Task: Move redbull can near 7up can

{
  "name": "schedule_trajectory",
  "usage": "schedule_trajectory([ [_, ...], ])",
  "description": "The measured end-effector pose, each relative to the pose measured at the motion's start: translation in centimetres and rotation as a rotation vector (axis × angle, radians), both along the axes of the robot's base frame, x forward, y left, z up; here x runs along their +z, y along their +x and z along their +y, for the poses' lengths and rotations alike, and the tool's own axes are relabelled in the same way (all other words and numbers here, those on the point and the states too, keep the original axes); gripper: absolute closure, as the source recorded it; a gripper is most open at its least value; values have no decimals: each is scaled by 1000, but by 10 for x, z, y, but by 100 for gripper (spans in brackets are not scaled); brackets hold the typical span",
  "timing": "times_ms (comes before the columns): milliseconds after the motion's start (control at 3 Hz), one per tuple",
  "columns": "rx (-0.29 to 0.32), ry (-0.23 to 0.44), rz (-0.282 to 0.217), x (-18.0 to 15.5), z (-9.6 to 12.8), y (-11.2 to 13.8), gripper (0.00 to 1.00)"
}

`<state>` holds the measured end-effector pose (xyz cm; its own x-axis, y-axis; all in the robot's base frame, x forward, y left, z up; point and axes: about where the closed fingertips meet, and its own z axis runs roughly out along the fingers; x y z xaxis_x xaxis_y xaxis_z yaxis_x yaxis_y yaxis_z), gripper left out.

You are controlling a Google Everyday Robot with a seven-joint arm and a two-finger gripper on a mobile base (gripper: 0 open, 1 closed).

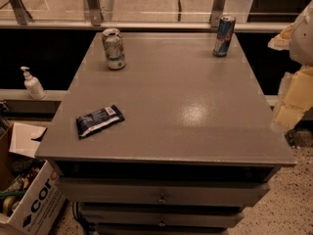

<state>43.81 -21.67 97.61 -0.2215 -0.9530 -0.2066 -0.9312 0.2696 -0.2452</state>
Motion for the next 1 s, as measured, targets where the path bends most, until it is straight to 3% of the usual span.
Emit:
schedule_trajectory([
  [667,-8,6,-5,-2,-1,4,0],
  [1000,-113,92,-44,-22,-19,50,0],
])
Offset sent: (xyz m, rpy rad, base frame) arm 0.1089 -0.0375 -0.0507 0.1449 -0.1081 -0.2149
